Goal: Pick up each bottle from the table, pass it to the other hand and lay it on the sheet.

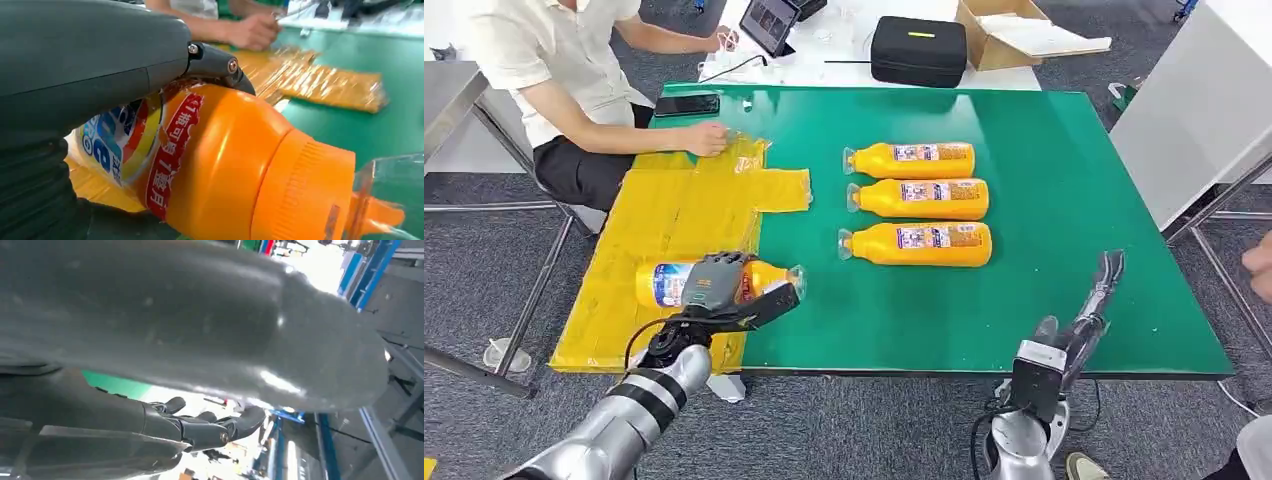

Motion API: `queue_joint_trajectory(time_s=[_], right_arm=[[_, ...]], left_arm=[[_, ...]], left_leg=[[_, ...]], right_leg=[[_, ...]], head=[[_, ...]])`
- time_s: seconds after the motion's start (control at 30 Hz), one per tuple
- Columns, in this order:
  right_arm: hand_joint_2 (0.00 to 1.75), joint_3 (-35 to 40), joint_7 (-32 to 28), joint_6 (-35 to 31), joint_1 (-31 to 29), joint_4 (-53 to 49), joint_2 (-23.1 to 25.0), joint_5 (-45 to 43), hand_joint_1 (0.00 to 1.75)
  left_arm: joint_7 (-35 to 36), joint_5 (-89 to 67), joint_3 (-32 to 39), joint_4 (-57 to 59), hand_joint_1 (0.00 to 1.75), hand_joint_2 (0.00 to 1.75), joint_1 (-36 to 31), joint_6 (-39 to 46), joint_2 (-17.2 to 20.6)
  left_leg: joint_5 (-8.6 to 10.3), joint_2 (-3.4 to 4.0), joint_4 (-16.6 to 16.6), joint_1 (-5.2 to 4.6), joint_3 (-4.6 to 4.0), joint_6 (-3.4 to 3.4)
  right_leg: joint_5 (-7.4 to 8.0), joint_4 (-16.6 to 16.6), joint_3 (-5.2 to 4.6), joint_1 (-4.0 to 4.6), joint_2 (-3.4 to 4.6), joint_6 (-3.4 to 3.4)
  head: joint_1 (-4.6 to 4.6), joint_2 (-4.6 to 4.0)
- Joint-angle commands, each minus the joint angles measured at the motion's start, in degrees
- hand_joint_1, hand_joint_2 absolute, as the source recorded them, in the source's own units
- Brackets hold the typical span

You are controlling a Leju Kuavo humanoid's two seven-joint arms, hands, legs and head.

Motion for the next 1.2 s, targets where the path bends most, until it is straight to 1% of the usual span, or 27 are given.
queue_joint_trajectory(time_s=[0.03, 0.1, 0.17, 0.23, 0.27, 0.3, 0.4, 0.5, 0.57, 0.6, 0.63, 0.67, 0.7, 0.73, 0.77, 0.83, 0.87, 0.9, 0.93, 0.97, 1.0, 1.03, 1.07, 1.1, 1.13, 1.17, 1.2], right_arm=[[0.00, 2.57, 0.00, -0.11, -2.11, 6.93, -2.47, -2.01, 0.00], [0.00, 2.39, 0.00, -0.11, -1.91, 6.97, -2.55, -1.92, 0.00], [0.00, 2.57, 0.00, -0.11, -1.78, 7.19, -2.74, -2.40, 0.00], [0.00, 2.94, 0.00, -0.11, -1.36, 7.07, -3.10, -2.42, 0.00], [0.00, 2.93, 0.00, -0.11, -1.28, 6.94, -3.10, -2.46, 0.00], [0.00, 3.01, 0.00, -0.11, -1.17, 6.96, -3.16, -2.49, 0.00], [0.00, 2.76, 0.00, -0.11, -0.95, 7.05, -3.13, -2.18, 0.00], [0.00, 2.02, 0.00, -0.11, 0.10, 6.03, -2.91, -0.60, 0.00], [0.00, 0.52, 0.00, -0.11, 0.73, 5.63, -2.16, 3.27, 0.00], [0.00, 0.40, 0.00, -0.11, 0.81, 6.75, -2.17, 6.02, 0.00], [0.00, 2.11, 0.00, -0.11, -0.18, 13.08, -3.57, 10.68, 0.00], [0.00, 2.58, 0.00, -0.11, -1.32, 17.74, -4.47, 15.31, 0.00], [0.00, 1.30, 0.00, -0.11, -1.71, 17.84, -4.53, 19.15, 0.00], [0.00, -0.96, 0.00, -0.11, -1.66, 16.63, -3.44, 24.26, 0.00], [0.00, -0.96, 0.00, -0.11, -2.72, 19.91, -3.70, 27.24, 0.00], [0.00, 1.47, 0.00, -0.11, -4.09, 21.42, -5.33, 27.34, 0.00], [0.00, 2.61, 0.00, -0.11, -4.39, 21.86, -5.75, 26.68, 0.00], [0.00, 3.24, 0.00, -0.11, -4.84, 22.47, -5.86, 26.75, 0.00], [0.00, 3.80, 0.00, -0.11, -5.22, 23.60, -6.27, 28.09, 0.00], [0.00, 0.72, 0.00, -0.11, -5.44, 24.63, -5.34, 34.97, 0.00], [0.00, 0.04, 0.00, -0.11, -5.54, 25.12, -5.27, 37.00, 0.00], [0.00, -3.17, 2.81, -0.11, -5.99, 26.03, -4.98, 46.71, 0.00], [0.00, -3.60, 5.88, -0.11, -6.74, 27.42, -6.04, 52.21, 0.00], [0.00, -3.92, 5.42, -0.11, -7.31, 28.21, -6.50, 51.76, 0.00], [0.00, -4.28, 8.46, -0.11, -8.72, 30.54, -7.68, 54.26, 0.00], [1.75, -4.75, 11.35, -0.11, -9.38, 29.67, -9.08, 58.36, 0.00], [1.75, -4.73, 10.97, -0.11, -9.99, 30.41, -9.74, 57.61, 0.00]], left_arm=[[0.65, 2.15, -0.04, 8.13, 0.00, 1.75, -1.64, -2.21, 2.00], [-0.39, 3.60, 1.08, 7.44, 0.00, 1.75, -1.40, -2.72, 1.70], [-3.70, 6.26, 2.82, 5.55, 0.00, 1.75, -0.74, -3.73, 1.49], [-9.20, 11.48, 5.19, 0.49, 0.00, 1.75, 1.32, -7.38, 1.54], [-10.00, 12.52, 5.58, -0.53, 0.00, 1.75, 1.75, -8.00, 1.59], [-11.66, 14.41, 6.37, -2.86, 0.00, 1.75, 2.77, -8.65, 1.47], [-14.50, 16.09, 6.21, -10.25, 0.00, 1.75, 5.80, -6.20, 1.16], [-14.92, 18.83, 5.47, -22.06, 0.00, 1.75, 10.89, -2.99, 0.52], [-18.00, 26.25, 5.24, -31.11, 0.00, 1.75, 15.66, -2.14, -0.37], [-17.69, 29.76, 4.16, -35.17, 0.00, 1.75, 18.09, -2.62, -0.90], [-16.96, 35.59, 3.96, -37.33, 0.00, 1.75, 19.71, -6.54, -1.21], [-16.46, 38.59, 3.37, -38.72, 0.00, 1.75, 20.79, -8.14, -1.16], [-16.73, 39.77, 1.96, -39.86, 0.00, 1.75, 21.99, -8.05, -0.90], [-18.07, 39.79, 0.28, -40.01, 0.00, 1.75, 22.13, -7.20, -0.55], [-18.43, 38.57, -1.33, -39.41, 0.00, 1.75, 22.05, -4.56, -0.60], [-19.67, 34.32, -3.73, -37.86, 0.00, 1.75, 21.28, 0.39, -0.62], [-19.76, 33.64, -4.01, -37.06, 0.00, 1.75, 20.92, 1.75, -0.82], [-19.79, 33.52, -4.08, -36.39, 0.00, 1.75, 20.51, 2.45, -0.98], [-19.76, 33.14, -4.11, -35.80, 0.00, 1.75, 20.18, 4.17, -1.20], [-19.70, 33.16, -4.23, -36.32, 0.00, 1.75, 20.23, 5.02, -1.30], [-19.62, 33.35, -4.20, -36.87, 0.00, 1.75, 20.41, 5.03, -1.33], [-19.50, 35.12, -4.08, -38.13, 0.00, 1.75, 20.93, 3.81, -1.36], [-19.17, 37.27, -3.69, -39.29, 0.00, 1.75, 21.70, 2.42, -1.62], [-19.00, 37.37, -3.92, -40.26, 0.00, 1.75, 22.10, 2.33, -1.48], [-17.60, 40.47, -3.39, -41.69, 0.00, 1.75, 23.44, 0.71, -1.99], [-16.61, 43.34, -3.83, -42.70, 0.00, 1.75, 24.85, -0.97, -2.40], [-16.64, 43.32, -4.44, -42.80, 0.00, 1.75, 25.36, -0.89, -2.51]], left_leg=[[-0.15, 0.37, -0.10, 0.04, 0.53, 0.02], [-0.06, 0.19, -0.07, 0.02, 0.36, 0.02], [-0.07, 0.21, -0.06, 0.04, 0.39, 0.02], [-0.14, 0.31, -0.07, 0.03, 0.56, 0.05], [-0.09, 0.25, -0.07, 0.02, 0.43, 0.03], [-0.14, 0.30, -0.07, 0.03, 0.55, 0.05], [-0.07, 0.08, -0.08, 0.00, 0.44, 0.04], [-0.13, 0.10, -0.03, 0.00, 0.43, 0.06], [-0.12, 0.05, 0.01, 0.00, 0.35, 0.04], [-0.22, 0.09, 0.01, -0.02, 0.45, 0.07], [-0.14, 0.00, 0.01, 0.00, 0.31, 0.04], [-0.23, 0.11, 0.02, 0.01, 0.42, 0.05], [-0.21, 0.12, -0.06, 0.03, 0.44, 0.07], [-0.27, 0.17, -0.08, 0.05, 0.58, 0.08], [-0.23, 0.13, -0.03, 0.01, 0.36, 0.04], [-0.23, 0.06, -0.05, -0.01, 0.31, 0.06], [-0.26, 0.08, -0.05, -0.01, 0.40, 0.07], [-0.22, 0.05, -0.02, 0.04, 0.25, 0.05], [-0.27, 0.08, -0.02, 0.03, 0.40, 0.08], [-0.18, 0.03, -0.03, -0.01, 0.22, 0.06], [-0.21, 0.01, -0.03, 0.02, 0.32, 0.08], [-0.26, 0.08, -0.02, 0.05, 0.43, 0.09], [-0.20, 0.05, -0.04, 0.00, 0.29, 0.08], [-0.27, 0.14, -0.03, 0.00, 0.44, 0.10], [-0.23, 0.04, -0.04, 0.00, 0.34, 0.09], [-0.26, 0.05, -0.04, -0.01, 0.43, 0.10], [-0.22, 0.06, -0.03, 0.00, 0.33, 0.09]], right_leg=[[-0.03, -0.14, 0.43, 0.09, 0.27, -0.15], [-0.02, -0.09, 0.31, 0.04, 0.12, -0.07], [-0.02, -0.09, 0.36, 0.06, 0.15, -0.07], [-0.05, -0.12, 0.52, 0.06, 0.21, -0.11], [-0.02, -0.10, 0.39, 0.04, 0.18, -0.07], [-0.05, -0.12, 0.50, 0.06, 0.21, -0.11], [-0.07, -0.09, 0.46, 0.02, 0.05, -0.07], [-0.12, -0.06, 0.45, 0.02, 0.05, -0.08], [-0.13, -0.01, 0.36, 0.03, -0.01, -0.08], [-0.21, -0.03, 0.46, 0.02, 0.00, -0.09], [-0.17, -0.02, 0.34, 0.03, -0.07, -0.07], [-0.21, -0.02, 0.42, 0.04, 0.02, -0.11], [-0.13, -0.16, 0.45, 0.06, 0.06, -0.07], [-0.18, -0.21, 0.62, 0.09, 0.09, -0.09], [-0.20, -0.10, 0.39, 0.03, 0.08, 0.05], [-0.19, -0.08, 0.31, 0.01, 0.02, 0.06], [-0.23, -0.10, 0.41, 0.03, 0.02, 0.03], [-0.18, -0.10, 0.28, 0.06, 0.02, 0.07], [-0.23, -0.10, 0.43, 0.06, 0.02, 0.03], [-0.17, -0.07, 0.24, 0.01, 0.01, 0.08], [-0.20, -0.11, 0.39, 0.04, -0.02, 0.06], [-0.22, -0.13, 0.51, 0.08, 0.04, 0.04], [-0.19, -0.10, 0.35, 0.02, 0.03, 0.08], [-0.22, -0.11, 0.48, 0.04, 0.09, 0.05], [-0.20, -0.10, 0.38, 0.03, 0.00, 0.07], [-0.24, -0.10, 0.46, 0.02, 0.00, 0.05], [-0.19, -0.11, 0.36, 0.02, 0.02, 0.09]], head=[[0.00, 0.00], [0.02, 0.00], [0.02, 0.00], [0.02, 0.00], [0.02, 0.02], [0.00, 0.00], [0.02, 0.00], [0.02, 0.00], [0.00, 0.00], [0.04, 0.00], [0.04, 0.00], [-0.04, 0.00], [0.07, 0.00], [0.02, 0.00], [0.00, 0.00], [0.02, 0.00], [0.02, 0.00], [0.02, 0.00], [0.02, 0.00], [0.00, 0.00], [0.04, 0.00], [0.02, 0.00], [0.02, 0.00], [0.02, 0.00], [0.02, 0.00], [0.00, 0.00], [0.00, 0.02]])
